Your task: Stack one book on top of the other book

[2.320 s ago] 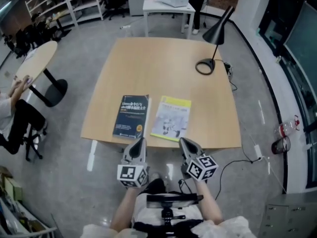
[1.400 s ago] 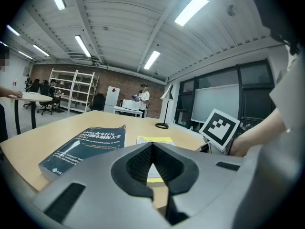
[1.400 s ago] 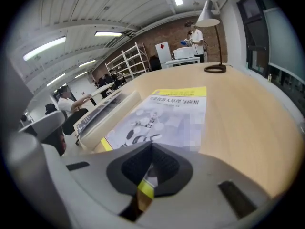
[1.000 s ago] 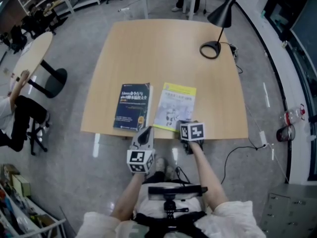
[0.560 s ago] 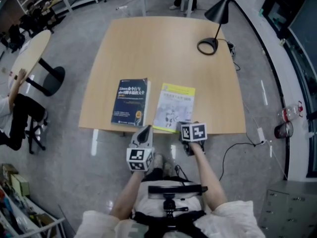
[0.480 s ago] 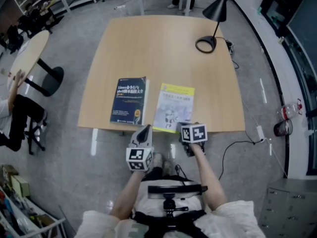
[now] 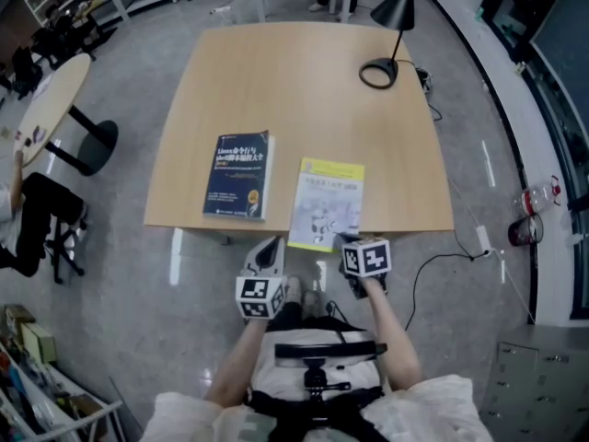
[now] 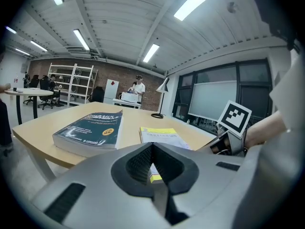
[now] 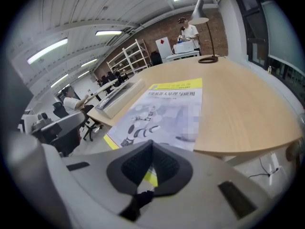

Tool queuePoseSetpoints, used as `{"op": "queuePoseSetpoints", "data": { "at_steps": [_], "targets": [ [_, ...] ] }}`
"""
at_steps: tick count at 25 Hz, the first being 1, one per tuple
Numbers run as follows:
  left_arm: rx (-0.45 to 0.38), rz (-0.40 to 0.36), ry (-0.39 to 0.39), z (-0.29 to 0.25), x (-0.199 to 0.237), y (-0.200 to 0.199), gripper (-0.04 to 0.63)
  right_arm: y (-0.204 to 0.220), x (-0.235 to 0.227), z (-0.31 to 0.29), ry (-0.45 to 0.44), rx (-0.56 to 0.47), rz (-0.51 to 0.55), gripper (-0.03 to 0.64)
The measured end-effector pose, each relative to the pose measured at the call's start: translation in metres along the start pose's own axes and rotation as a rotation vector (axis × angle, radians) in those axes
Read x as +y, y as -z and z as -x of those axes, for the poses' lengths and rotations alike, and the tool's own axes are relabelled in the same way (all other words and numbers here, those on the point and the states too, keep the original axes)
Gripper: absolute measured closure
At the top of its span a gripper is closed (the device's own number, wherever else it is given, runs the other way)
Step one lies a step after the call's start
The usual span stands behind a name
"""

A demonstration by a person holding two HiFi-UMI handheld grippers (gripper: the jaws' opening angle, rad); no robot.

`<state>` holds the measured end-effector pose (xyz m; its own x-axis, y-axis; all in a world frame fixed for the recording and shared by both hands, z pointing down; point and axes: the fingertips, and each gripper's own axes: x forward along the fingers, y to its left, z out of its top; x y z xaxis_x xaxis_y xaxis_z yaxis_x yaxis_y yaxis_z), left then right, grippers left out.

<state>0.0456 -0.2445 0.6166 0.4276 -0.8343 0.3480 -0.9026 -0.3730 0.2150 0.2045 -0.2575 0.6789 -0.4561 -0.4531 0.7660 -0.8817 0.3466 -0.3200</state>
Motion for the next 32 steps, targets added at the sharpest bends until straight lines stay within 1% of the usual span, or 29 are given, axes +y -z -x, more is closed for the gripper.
{"op": "queuePoseSetpoints", "data": {
  "at_steps": [2,4,6,8,10,12,15,17,18,19,20,21,23,24,25,28,32],
  "targets": [
    [0.009,0.001,0.002,0.002,0.0,0.002,0.592,0.005,-0.001,0.003,0.01,0.006,0.007,0.615],
    [0.016,0.009,0.017,0.002,0.0,0.005,0.592,0.007,-0.001,0.003,0.022,-0.008,0.008,0.615],
    [0.026,0.019,0.071,-0.002,-0.008,0.008,0.592,0.006,-0.001,0.003,0.029,-0.025,0.025,0.615],
    [0.034,0.007,0.125,-0.007,-0.018,0.009,0.592,0.004,0.0,0.005,0.01,-0.043,0.047,0.615],
    [0.03,-0.021,0.122,-0.011,-0.021,0.005,0.592,0.004,0.001,0.011,-0.024,-0.082,0.064,0.615],
    [0.026,-0.03,0.116,-0.017,-0.02,0.001,0.592,0.006,0.002,0.021,-0.033,-0.137,0.079,0.614],
    [0.059,-0.021,0.157,-0.027,-0.02,0.002,0.592,0.012,-0.004,0.038,-0.031,-0.188,0.047,0.614],
    [0.098,0.017,0.196,-0.029,-0.018,0.006,0.591,0.021,-0.013,0.048,-0.04,-0.177,-0.004,0.613],
    [0.116,0.044,0.215,-0.03,-0.017,0.009,0.591,0.024,-0.017,0.053,-0.052,-0.171,-0.035,0.562],
    [0.133,0.071,0.234,-0.03,-0.015,0.012,0.591,0.026,-0.02,0.056,-0.075,-0.17,-0.072,0.441],
    [0.15,0.096,0.253,-0.03,-0.014,0.015,0.591,0.025,-0.022,0.057,-0.107,-0.174,-0.114,0.402],
    [0.171,0.121,0.27,-0.031,-0.012,0.019,0.577,0.022,-0.024,0.058,-0.137,-0.185,-0.155,0.396],
    [0.239,0.167,0.293,-0.032,-0.01,0.032,0.509,0.013,-0.03,0.058,-0.166,-0.203,-0.22,0.354],
    [0.281,0.191,0.303,-0.033,-0.009,0.04,0.476,0.011,-0.034,0.056,-0.173,-0.205,-0.246,0.353],
    [0.322,0.218,0.313,-0.033,-0.008,0.049,0.457,0.009,-0.038,0.053,-0.184,-0.202,-0.271,0.353],
    [0.413,0.306,0.355,-0.033,-0.007,0.07,0.436,0.01,-0.04,0.039,-0.232,-0.162,-0.326,0.353],
    [0.449,0.407,0.445,-0.039,-0.021,0.071,0.43,0.014,-0.042,0.021,-0.254,-0.124,-0.364,0.353]
  ]
}}
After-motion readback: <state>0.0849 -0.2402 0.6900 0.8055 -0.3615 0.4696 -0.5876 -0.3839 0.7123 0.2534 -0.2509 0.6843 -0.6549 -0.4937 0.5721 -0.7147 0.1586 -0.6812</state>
